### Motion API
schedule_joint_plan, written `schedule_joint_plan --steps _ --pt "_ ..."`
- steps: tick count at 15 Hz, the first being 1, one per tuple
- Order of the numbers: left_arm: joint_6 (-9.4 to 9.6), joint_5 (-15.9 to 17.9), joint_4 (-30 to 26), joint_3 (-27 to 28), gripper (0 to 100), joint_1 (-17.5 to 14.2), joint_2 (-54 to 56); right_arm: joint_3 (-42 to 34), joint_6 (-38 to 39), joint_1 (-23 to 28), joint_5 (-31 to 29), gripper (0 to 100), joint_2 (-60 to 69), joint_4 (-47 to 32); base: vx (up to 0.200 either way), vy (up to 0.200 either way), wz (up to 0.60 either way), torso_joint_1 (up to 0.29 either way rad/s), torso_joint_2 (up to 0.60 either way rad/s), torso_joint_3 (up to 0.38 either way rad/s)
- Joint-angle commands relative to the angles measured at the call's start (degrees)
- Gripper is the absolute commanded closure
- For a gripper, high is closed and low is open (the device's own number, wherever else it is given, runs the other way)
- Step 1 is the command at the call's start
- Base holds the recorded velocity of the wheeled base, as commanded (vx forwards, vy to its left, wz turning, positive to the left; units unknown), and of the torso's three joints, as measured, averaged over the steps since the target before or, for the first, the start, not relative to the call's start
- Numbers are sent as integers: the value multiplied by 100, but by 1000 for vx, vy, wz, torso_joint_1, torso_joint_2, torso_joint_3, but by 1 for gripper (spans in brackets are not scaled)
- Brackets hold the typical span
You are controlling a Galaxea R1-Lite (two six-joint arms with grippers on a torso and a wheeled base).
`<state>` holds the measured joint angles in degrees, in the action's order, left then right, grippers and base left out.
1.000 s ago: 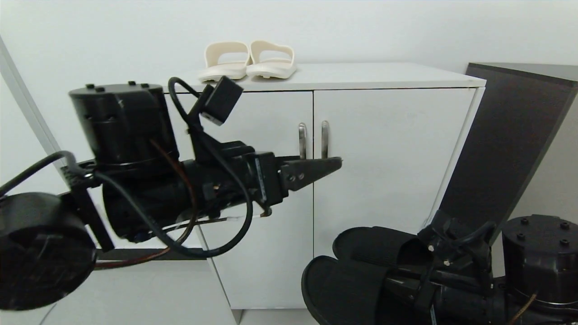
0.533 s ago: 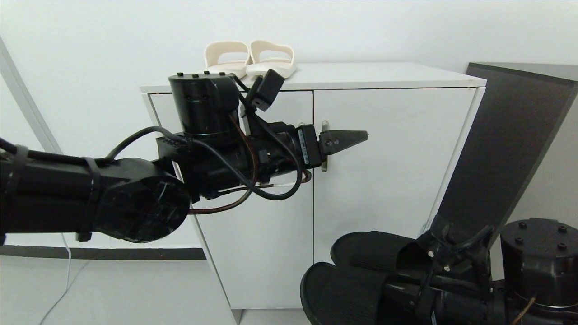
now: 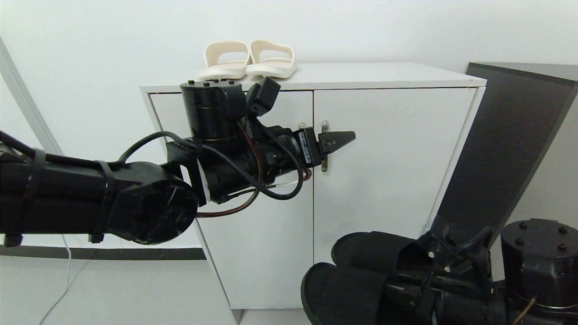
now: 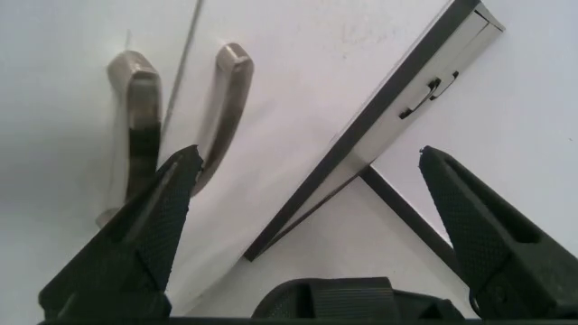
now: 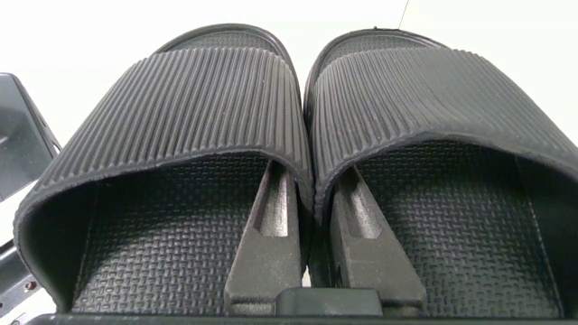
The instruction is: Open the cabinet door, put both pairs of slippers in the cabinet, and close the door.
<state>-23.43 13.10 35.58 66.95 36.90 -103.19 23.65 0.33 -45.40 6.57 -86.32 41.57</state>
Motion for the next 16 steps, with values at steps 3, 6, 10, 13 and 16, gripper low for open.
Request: schedule_joint_plan --steps 3,6,10,13,16 --pt "14 -27 -25 204 0 1 -184 8 2 -4 2 100 -7 0 0 0 0 0 0 0" --pt "14 -27 -139 424 0 -25 -386 8 2 -4 -7 100 -16 0 0 0 0 0 0 0" --pt "14 -27 -148 697 0 -34 -623 -1 2 -4 -7 100 -51 0 0 0 0 0 0 0" --pt "-4 -1 -139 679 100 -25 -605 -1 11 -4 -7 100 -51 0 0 0 0 0 0 0" --pt "-12 -1 -104 433 100 -25 -474 -53 11 -4 11 100 -60 0 0 0 0 0 0 0"
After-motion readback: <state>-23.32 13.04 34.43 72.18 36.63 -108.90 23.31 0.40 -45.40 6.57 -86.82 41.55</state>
